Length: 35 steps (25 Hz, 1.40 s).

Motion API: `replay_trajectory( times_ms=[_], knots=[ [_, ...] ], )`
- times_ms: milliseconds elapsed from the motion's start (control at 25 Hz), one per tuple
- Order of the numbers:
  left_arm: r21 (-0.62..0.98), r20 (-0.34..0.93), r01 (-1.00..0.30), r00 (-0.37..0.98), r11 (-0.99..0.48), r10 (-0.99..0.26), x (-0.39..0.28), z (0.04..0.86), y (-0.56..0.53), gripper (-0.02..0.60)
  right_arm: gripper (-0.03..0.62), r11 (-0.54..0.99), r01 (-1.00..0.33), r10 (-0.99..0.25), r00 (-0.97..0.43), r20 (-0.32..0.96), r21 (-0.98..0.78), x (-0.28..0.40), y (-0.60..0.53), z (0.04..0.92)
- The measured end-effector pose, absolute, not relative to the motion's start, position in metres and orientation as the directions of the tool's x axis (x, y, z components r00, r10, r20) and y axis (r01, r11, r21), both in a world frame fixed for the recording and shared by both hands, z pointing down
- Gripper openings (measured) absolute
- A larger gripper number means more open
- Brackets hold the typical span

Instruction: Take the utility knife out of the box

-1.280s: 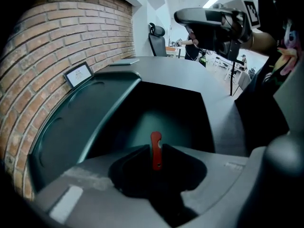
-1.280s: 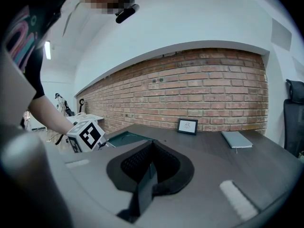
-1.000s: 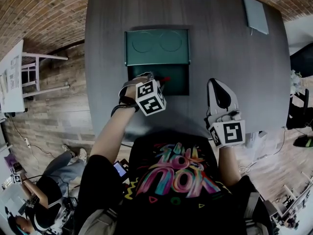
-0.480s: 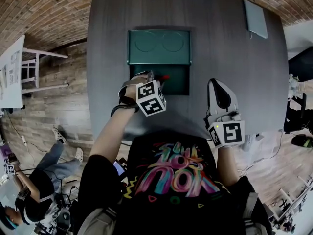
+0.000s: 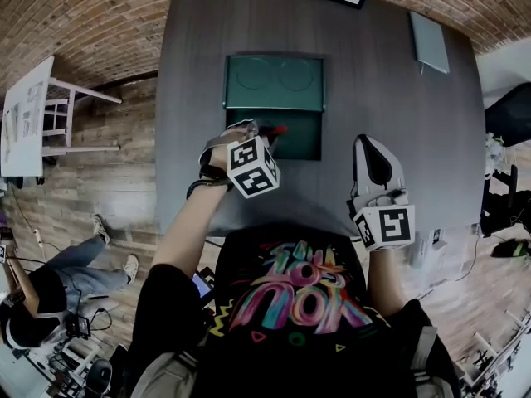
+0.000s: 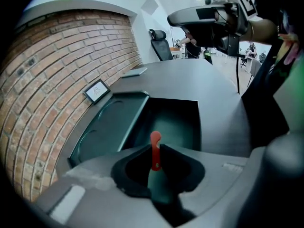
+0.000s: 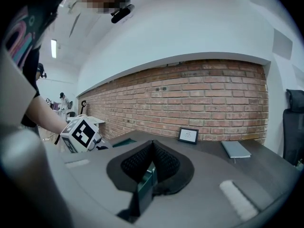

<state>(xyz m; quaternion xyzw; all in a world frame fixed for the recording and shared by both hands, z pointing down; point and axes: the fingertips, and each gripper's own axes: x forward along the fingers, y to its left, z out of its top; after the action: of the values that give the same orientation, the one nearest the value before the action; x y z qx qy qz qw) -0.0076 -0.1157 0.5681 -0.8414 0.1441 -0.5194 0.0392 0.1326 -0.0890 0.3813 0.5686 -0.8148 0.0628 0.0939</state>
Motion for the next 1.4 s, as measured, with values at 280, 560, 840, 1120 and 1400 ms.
replay_trajectory(
  times_ms=[280,560,840,1120,1400],
  knots=[
    [-0.276,0.832,-0.25,0.422,-0.928,-0.36,-0.019,0.54,-0.113,0.054,0.0,0.361,-0.932,-0.918,-0.352,0.183,0.018,0.126,-0.077,0.366],
    [-0.307,0.752,-0.358,0.477,-0.882,-0.455,-0.022,0.492,-0.11,0.054,0.0,0.38,-0.925,-0.917,-0.372,0.143,0.029,0.119,-0.07,0.351],
    [-0.334,0.629,-0.483,0.526,-0.809,-0.573,-0.028,0.439,-0.105,0.054,0.0,0.392,-0.919,-0.916,-0.386,0.112,0.039,0.114,-0.062,0.34],
    [-0.327,0.479,-0.625,0.536,-0.708,-0.695,-0.04,0.394,-0.101,0.054,0.0,0.402,-0.914,-0.913,-0.396,0.097,0.049,0.113,-0.059,0.331],
    [-0.225,0.296,-0.781,0.514,-0.582,-0.805,-0.065,0.352,-0.096,0.055,0.0,0.418,-0.907,-0.906,-0.411,0.098,0.059,0.109,-0.06,0.329]
  ],
)
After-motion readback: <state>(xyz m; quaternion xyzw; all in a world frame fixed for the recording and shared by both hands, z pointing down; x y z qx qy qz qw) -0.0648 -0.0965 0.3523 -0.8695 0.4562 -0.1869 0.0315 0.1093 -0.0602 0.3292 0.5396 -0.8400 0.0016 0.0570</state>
